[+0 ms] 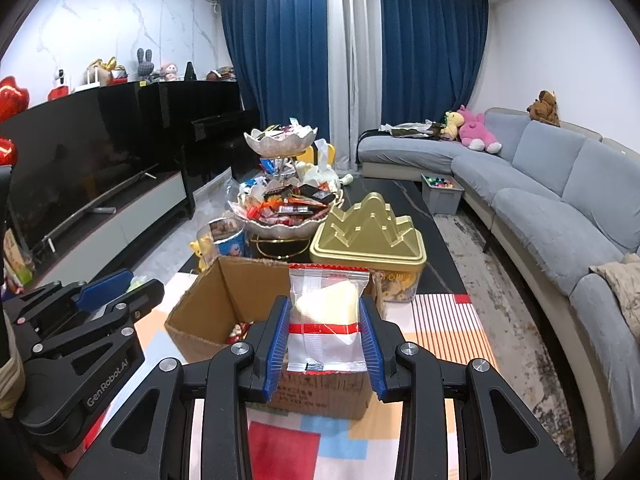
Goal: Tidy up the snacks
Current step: 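Carry the green candy in the left tool while the right tool carries the cake packet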
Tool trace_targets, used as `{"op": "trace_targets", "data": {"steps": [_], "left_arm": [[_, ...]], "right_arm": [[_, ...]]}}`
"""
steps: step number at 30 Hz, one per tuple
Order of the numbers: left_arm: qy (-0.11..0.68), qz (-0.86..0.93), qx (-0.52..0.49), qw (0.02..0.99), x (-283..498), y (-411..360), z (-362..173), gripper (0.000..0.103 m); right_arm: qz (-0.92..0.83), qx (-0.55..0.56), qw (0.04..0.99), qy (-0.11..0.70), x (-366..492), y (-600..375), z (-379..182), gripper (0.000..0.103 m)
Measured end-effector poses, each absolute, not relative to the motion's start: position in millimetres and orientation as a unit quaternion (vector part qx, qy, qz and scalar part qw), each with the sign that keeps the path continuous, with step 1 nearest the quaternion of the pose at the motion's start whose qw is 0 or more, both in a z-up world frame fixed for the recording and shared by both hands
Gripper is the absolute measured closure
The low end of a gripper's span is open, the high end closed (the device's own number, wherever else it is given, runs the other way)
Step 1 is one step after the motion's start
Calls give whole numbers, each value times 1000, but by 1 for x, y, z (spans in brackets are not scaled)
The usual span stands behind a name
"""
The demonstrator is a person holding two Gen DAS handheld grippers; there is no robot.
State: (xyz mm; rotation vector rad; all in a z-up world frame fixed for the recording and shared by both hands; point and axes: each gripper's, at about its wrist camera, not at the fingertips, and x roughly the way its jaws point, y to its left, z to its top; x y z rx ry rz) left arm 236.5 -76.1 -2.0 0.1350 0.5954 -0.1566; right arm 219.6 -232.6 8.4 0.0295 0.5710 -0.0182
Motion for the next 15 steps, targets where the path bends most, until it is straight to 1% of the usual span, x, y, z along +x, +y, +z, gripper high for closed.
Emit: {"op": "trace_targets", "data": {"steps": [15], "left_arm": [[293, -84, 63, 950, 283, -87, -1, 74]], "right_arm": [[1, 13, 957, 289, 265, -237, 5, 67]]}}
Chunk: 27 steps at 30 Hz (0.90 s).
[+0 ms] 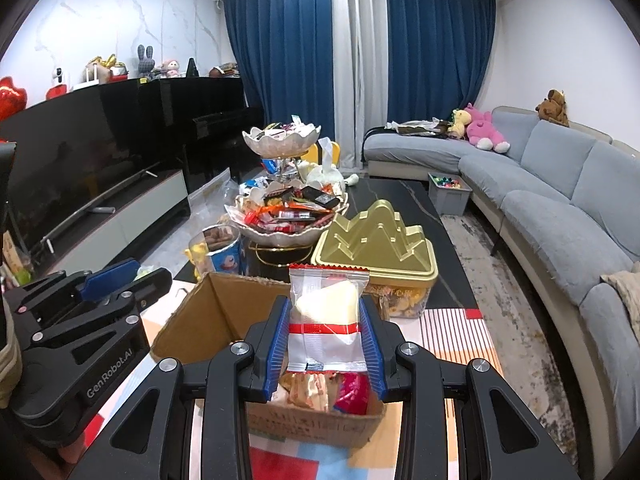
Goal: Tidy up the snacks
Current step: 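Carry the green candy in the left tool while the right tool carries the cake packet, then drop the cake packet from the right tool while the left tool releases the green candy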
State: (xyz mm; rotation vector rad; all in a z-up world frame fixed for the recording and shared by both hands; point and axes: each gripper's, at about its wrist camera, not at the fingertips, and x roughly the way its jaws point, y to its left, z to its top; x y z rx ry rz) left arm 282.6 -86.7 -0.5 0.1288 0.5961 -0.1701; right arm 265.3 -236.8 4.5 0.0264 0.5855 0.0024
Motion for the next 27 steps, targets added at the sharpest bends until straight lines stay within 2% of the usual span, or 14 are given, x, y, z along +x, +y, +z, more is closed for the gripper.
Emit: {"op": "trace_targets", "data": {"steps": [23, 26, 27], "left_arm": [[320, -95, 68, 940, 323, -94, -27, 72], [324, -94, 72, 938, 323, -94, -29, 68], [324, -93, 74, 938, 323, -94, -29, 67]], "right_arm": [[19, 9, 945, 326, 306, -237, -24, 67], [21, 6, 944, 328, 307, -237, -25, 63], [21, 6, 945, 327, 306, -237, -24, 55]]}}
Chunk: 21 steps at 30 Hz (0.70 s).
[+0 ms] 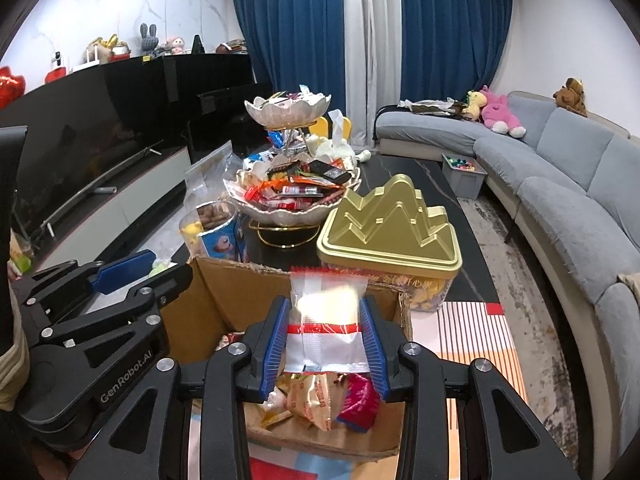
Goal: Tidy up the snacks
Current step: 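Drop the cake packet from the right tool while the left tool releases the green candy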
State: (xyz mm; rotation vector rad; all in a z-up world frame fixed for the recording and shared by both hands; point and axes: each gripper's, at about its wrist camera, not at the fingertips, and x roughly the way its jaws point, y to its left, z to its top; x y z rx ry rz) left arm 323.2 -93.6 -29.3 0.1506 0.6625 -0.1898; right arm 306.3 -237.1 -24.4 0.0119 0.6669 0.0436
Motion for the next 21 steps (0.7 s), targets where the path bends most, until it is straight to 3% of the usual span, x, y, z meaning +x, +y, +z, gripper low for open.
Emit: {"op": "trace_targets", "data": {"steps": [1, 4, 11, 21], "left_arm": [[325, -92, 75, 938, 323, -93, -30, 64], [326, -88, 76, 938, 321, -91, -30, 55], [321, -69, 70, 942, 314, -85, -25, 31], [306, -60, 67, 948, 291, -80, -7, 21]], "right_arm": [[21, 7, 946, 324, 305, -238, -24, 45], [16, 8, 948, 317, 301, -239, -21, 35], [1, 9, 950, 311, 293, -242, -13, 26], [-12, 10, 956, 292, 268, -242, 8, 19]]}}
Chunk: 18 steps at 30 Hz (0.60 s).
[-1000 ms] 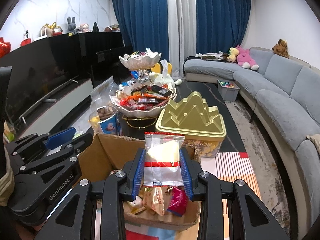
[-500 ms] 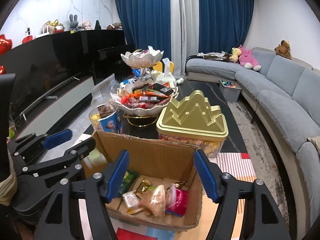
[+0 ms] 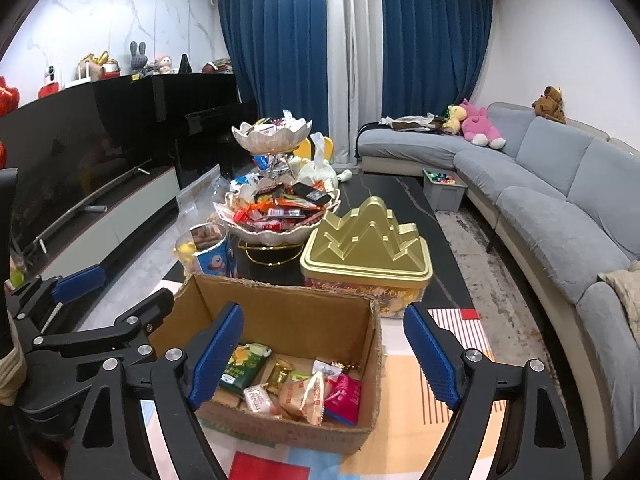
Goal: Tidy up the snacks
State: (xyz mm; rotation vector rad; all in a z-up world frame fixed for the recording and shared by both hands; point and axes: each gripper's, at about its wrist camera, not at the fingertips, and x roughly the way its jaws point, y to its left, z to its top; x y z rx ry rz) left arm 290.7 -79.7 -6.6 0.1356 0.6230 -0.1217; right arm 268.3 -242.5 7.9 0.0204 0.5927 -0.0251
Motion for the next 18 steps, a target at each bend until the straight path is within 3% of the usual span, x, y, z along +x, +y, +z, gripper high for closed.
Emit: {"op": "trace_targets", "data": {"steps": [8, 18], "left_arm": [[289, -53, 67, 953, 264, -76, 11, 15], [274, -46, 65, 958, 236, -67, 25, 8]], "right_arm": [[-20, 11, 960, 278, 245, -241, 23, 13], [-23, 12, 962, 271, 219, -240, 34, 12]]}}
